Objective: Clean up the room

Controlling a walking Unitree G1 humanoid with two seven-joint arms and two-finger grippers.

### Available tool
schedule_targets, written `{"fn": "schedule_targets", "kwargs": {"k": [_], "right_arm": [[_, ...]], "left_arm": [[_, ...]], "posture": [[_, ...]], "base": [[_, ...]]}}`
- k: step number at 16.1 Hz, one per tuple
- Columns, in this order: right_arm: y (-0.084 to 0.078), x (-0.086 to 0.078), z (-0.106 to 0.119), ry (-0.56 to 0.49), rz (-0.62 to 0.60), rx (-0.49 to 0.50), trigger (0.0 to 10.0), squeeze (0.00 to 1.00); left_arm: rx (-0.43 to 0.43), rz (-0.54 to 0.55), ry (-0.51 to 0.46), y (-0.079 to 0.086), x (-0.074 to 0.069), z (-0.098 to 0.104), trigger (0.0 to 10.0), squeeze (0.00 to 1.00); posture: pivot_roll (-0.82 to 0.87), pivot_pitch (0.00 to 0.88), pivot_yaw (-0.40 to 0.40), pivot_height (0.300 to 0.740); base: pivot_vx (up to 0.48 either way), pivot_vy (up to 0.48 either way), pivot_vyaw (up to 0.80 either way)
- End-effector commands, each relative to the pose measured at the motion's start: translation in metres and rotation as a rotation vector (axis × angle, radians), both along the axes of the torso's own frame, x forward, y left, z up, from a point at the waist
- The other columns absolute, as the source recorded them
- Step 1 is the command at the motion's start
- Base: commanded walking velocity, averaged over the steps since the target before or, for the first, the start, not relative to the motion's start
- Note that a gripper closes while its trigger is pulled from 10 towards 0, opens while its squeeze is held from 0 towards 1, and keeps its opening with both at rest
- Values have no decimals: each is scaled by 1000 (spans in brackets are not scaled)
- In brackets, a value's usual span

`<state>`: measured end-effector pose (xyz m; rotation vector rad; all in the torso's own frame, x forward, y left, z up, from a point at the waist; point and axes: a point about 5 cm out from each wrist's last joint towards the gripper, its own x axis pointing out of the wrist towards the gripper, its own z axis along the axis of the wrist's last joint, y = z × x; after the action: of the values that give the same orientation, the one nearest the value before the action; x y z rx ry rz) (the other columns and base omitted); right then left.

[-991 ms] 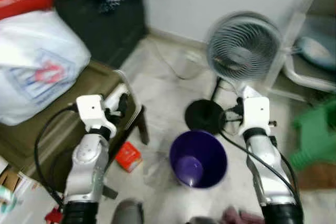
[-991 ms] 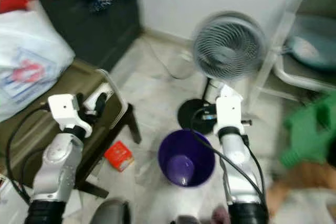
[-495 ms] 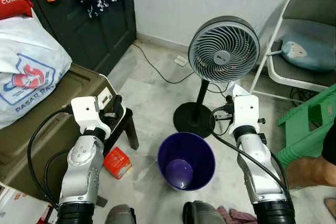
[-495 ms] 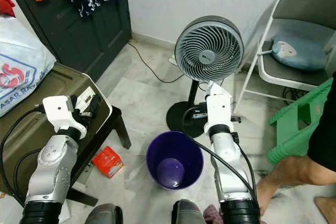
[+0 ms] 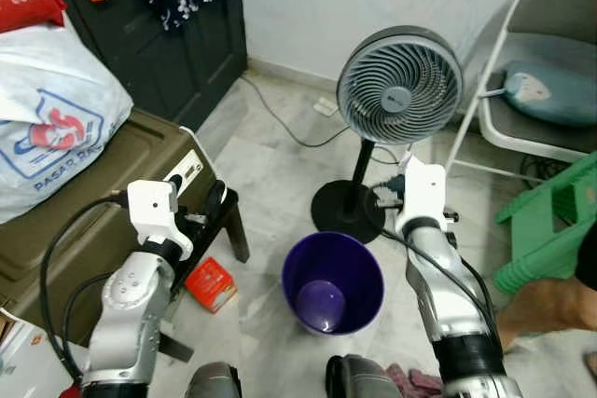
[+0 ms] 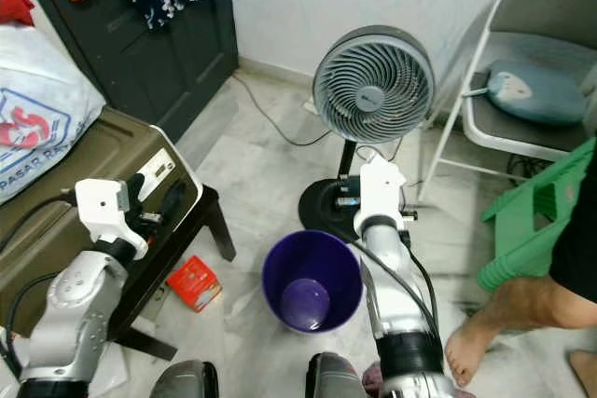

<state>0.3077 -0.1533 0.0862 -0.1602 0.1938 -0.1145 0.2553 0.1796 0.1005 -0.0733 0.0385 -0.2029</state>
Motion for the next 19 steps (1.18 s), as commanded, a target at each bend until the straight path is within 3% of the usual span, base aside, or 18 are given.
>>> {"fn": "schedule_targets", "kwargs": {"k": [1,4,6,10,14,19], "right_arm": [[-9,4,-3,19,-57,-10,10000,0],[-12,8,-16,90,-123,31,10000,0],[-1,6,-25,135,-144,84,10000,0],[18,12,-34,216,-189,169,10000,0],[35,14,-42,249,-176,163,10000,0],[34,12,-54,318,-221,119,10000,0]], "left_arm": [[18,6,2,8,-5,3,10000,0],[60,-12,27,20,-20,8,10000,0],[94,-69,32,18,-31,14,10000,0],[120,-105,21,20,-40,34,10000,0],[134,-112,65,24,-54,38,10000,0],[111,-143,91,11,-55,41,10000,0]], "posture": [[115,173,6,740],[154,221,36,740],[185,270,69,740],[247,334,109,740],[278,376,131,740],[273,384,129,740]], "base": [[0,0,0],[0,0,0],[0,0,0],[0,0,0],[0,0,0],[0,0,0]]}}
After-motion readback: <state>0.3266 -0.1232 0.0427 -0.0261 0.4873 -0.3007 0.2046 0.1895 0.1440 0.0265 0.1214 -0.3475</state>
